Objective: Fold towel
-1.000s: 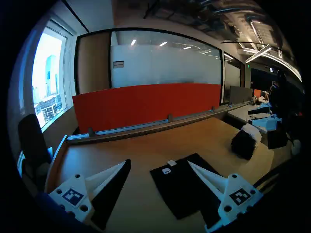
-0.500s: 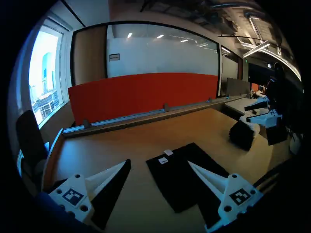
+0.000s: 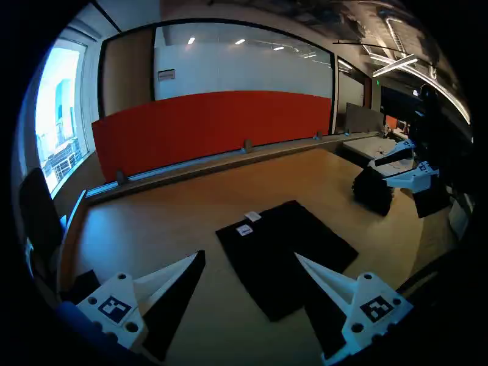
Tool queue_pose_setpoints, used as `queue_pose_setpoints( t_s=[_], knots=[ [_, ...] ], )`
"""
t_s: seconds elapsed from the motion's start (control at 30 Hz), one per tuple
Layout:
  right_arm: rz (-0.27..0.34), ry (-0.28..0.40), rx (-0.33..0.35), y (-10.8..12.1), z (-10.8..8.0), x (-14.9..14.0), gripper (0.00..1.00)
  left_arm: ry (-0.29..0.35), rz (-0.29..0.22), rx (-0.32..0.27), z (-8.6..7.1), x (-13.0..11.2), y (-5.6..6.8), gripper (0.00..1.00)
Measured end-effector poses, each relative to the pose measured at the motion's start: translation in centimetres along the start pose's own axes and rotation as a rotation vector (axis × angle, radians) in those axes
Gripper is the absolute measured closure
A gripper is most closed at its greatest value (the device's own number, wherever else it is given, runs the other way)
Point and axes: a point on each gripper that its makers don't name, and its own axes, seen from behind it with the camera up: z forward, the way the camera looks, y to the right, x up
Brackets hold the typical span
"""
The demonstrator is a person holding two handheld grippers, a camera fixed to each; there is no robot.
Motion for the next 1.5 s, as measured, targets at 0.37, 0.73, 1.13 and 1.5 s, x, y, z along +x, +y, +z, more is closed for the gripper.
queue_pose_setpoints(
  t_s=[0.37, 0.73, 1.13, 1.5],
  knots=[
    [0.019, -0.071, 0.035, -1.2, 2.2, -4.3, 0.0, -0.096, 0.033, -0.046, 2.8, -4.9, 1.4, 0.02],
    [0.012, -0.129, 0.068, -2.6, 3.9, -8.7, 0.0, -0.172, 0.042, -0.087, 5.2, -9.1, 2.4, 0.03],
    [0.006, -0.193, 0.096, -3.7, 5.3, -12.9, 0.0, -0.258, 0.074, -0.129, 6.7, -13.6, 3.8, 0.03],
    [-0.01, -0.265, 0.115, -4.6, 5.8, -17.4, 0.0, -0.343, 0.078, -0.153, 7.6, -18.0, 4.9, 0.03]
  ],
)
